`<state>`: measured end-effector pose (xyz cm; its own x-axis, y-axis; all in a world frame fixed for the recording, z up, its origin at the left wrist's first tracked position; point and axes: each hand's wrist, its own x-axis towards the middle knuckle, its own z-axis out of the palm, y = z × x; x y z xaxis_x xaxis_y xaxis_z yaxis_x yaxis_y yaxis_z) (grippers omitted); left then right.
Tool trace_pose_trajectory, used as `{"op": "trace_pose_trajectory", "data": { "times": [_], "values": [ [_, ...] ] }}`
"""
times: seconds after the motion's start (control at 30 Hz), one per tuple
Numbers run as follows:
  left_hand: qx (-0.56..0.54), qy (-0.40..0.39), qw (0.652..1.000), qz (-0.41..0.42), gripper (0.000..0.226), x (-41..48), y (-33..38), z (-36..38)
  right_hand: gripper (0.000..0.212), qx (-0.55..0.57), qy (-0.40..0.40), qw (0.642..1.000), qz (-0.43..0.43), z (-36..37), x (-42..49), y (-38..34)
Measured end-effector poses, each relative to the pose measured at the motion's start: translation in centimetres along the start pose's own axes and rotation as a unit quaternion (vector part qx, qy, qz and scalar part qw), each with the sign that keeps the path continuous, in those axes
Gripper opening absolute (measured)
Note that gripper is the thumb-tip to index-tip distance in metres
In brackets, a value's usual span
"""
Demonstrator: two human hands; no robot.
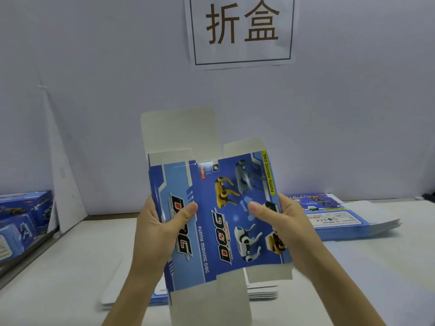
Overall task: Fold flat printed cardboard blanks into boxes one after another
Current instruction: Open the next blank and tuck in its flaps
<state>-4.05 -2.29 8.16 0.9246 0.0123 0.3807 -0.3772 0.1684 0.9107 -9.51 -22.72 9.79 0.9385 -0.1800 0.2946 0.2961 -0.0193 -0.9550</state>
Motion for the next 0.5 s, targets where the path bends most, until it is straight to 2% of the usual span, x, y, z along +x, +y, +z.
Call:
{"op": "trace_pose_trajectory", "data": {
  "times": [0.13, 0.27, 0.37, 0.5],
  "values": [
    [0.002, -0.029, 0.999, -0.027, 0.052, 0.2, -0.1, -0.2, 0.026, 0.007, 0.005, 1.000, 0.003, 0.0, 0.1, 0.0],
    [0.015, 0.003, 1.000, -0.024, 0.050, 0.0, -0.6, 0.3, 0.009, -0.009, 0.018, 1.000, -0.022, 0.0, 0.2, 0.2],
    [0.013, -0.013, 1.000, -0.024, 0.048, 0.0, -0.3, 0.7, 0.005, -0.003, 0.025, 0.998, -0.049, 0.1, 0.0, 0.1],
    [0.032, -0.059, 0.998, -0.003, 0.079, -0.5, 1.2, 1.1, 0.005, 0.020, 0.034, 0.993, -0.109, 0.4, -0.1, -0.6]
  ]
}}
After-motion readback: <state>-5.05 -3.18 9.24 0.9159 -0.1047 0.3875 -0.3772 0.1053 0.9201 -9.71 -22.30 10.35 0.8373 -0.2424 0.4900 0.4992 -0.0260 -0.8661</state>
